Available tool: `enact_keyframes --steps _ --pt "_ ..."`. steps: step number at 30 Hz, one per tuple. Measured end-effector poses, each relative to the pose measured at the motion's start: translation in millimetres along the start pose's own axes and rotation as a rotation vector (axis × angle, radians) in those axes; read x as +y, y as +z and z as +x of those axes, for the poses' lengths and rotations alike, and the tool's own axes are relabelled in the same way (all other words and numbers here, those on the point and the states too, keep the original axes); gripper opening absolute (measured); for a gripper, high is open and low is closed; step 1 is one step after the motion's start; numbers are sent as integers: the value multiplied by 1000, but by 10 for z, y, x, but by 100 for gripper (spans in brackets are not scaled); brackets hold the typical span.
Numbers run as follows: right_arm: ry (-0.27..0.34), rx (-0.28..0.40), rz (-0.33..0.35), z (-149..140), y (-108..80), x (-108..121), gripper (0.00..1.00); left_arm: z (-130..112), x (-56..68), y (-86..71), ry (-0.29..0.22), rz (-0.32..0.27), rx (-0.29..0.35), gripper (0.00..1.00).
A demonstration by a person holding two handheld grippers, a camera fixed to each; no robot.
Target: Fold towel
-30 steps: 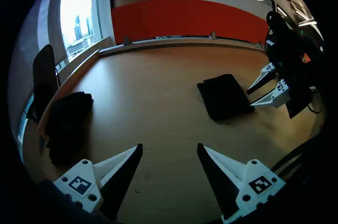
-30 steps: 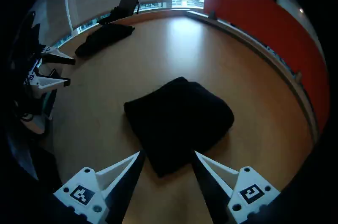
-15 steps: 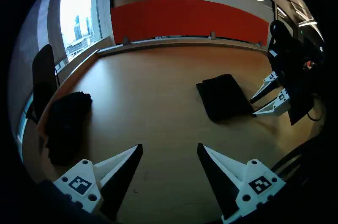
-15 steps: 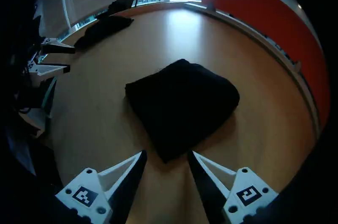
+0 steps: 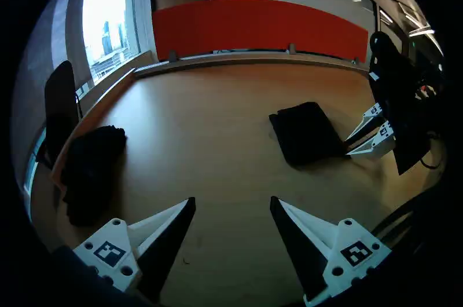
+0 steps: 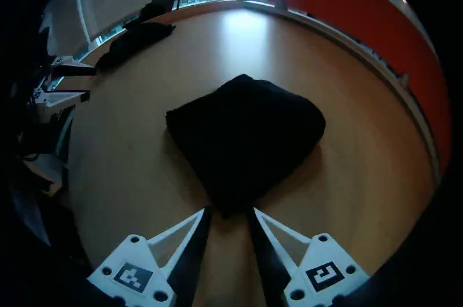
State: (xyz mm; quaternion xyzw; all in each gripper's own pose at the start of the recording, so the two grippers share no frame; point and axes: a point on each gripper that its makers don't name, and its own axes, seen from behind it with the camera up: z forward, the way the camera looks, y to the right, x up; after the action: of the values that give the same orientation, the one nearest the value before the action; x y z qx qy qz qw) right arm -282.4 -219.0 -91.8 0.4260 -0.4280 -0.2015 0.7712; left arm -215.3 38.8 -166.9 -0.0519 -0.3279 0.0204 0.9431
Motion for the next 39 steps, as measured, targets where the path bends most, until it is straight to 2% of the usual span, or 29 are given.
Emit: enact_keyframes --steps 17,29,39 --pt "14 2 -11 -6 3 14 7 1 9 2 5 -6 -1 95" --pt "17 26 -17 101 -95 20 6 -6 2 -4 2 -15 1 96" --pt "-11 88 -54 522 -321 153 5 39 -11 2 13 -26 16 96"
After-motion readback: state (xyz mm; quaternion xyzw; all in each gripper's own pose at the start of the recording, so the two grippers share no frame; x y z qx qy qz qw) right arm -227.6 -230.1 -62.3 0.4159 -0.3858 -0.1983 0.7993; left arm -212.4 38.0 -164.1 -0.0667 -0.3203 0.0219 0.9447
